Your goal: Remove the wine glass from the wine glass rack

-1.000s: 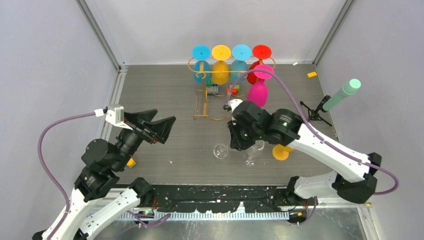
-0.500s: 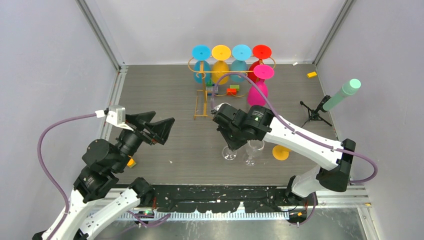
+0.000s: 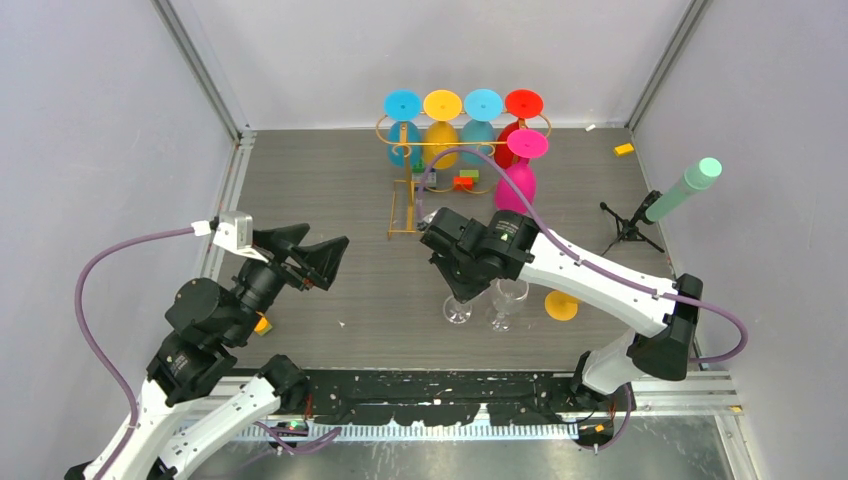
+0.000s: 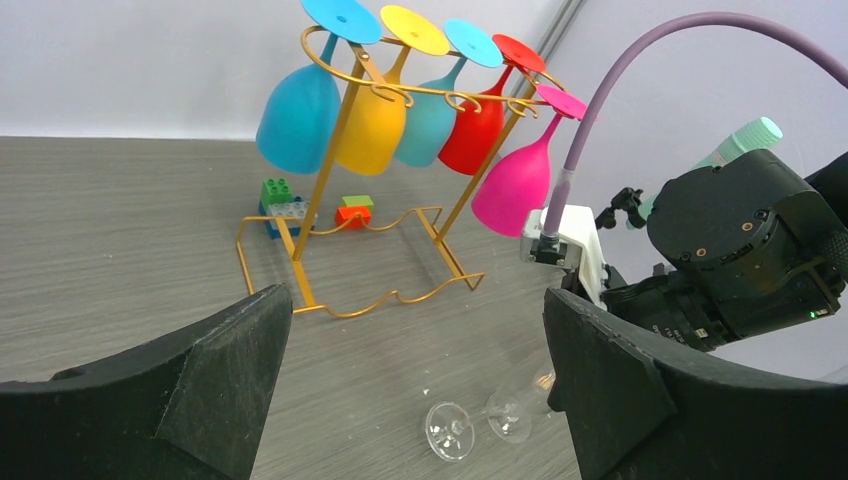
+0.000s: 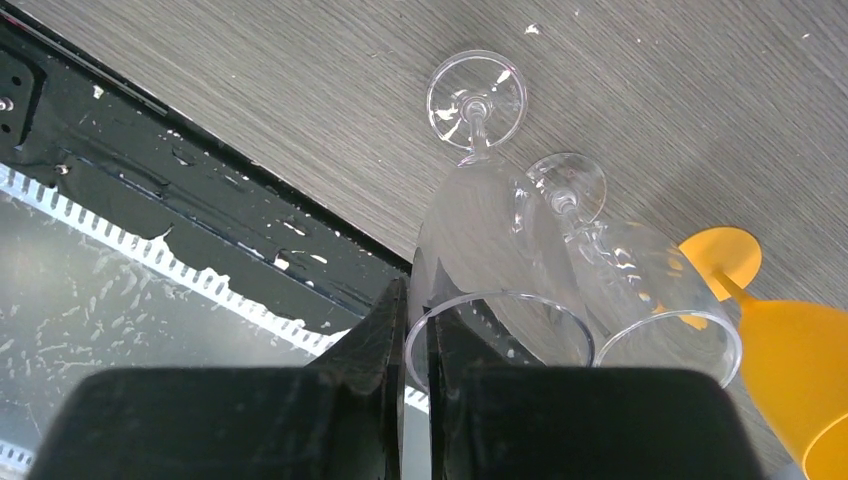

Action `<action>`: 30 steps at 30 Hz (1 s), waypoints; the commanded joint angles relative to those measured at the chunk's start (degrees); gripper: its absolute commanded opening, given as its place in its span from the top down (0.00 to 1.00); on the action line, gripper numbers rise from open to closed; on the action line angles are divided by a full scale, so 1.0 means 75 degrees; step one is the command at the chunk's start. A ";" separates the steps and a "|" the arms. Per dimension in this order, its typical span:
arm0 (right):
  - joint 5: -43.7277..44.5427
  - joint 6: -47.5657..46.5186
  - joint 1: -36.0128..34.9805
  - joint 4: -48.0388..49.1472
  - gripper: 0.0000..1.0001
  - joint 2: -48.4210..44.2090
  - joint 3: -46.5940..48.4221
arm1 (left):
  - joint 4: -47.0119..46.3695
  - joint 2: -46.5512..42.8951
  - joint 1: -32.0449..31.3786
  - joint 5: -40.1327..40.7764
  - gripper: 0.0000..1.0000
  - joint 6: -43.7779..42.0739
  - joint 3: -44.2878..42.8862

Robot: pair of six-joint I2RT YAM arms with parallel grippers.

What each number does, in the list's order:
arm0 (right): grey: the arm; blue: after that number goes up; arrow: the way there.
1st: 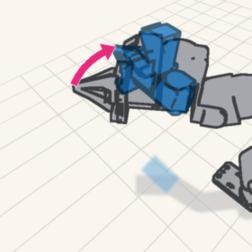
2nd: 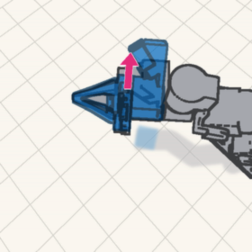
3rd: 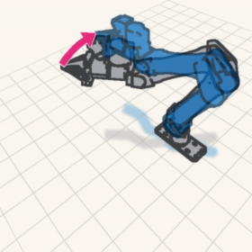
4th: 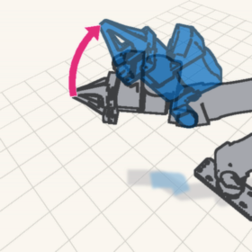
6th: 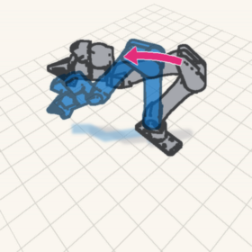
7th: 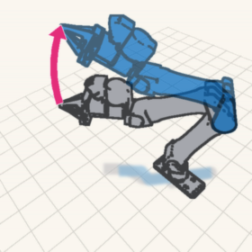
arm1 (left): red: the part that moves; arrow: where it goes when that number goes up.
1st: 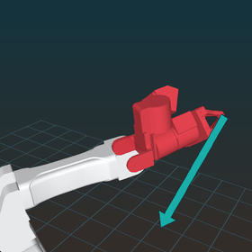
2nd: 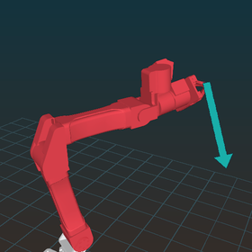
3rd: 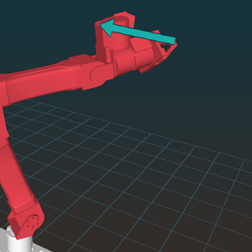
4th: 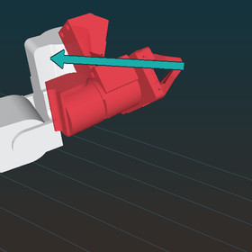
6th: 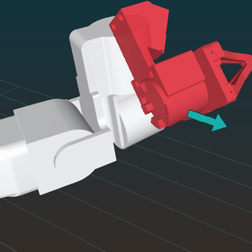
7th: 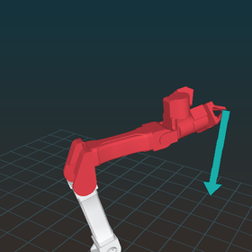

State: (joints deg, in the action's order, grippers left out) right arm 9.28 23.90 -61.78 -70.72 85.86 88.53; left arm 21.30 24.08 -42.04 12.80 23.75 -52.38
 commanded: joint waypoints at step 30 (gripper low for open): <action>0.0045 -0.0360 -0.0048 0.0507 0.53 -0.0504 0.0450 | 0.0087 -0.0036 -0.0020 0.0273 0.00 0.0091 -0.0352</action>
State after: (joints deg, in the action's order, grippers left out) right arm 9.17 21.76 -61.78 -70.11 86.43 88.75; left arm 22.02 24.08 -42.04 13.98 24.03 -53.19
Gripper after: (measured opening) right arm 0.459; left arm 0.994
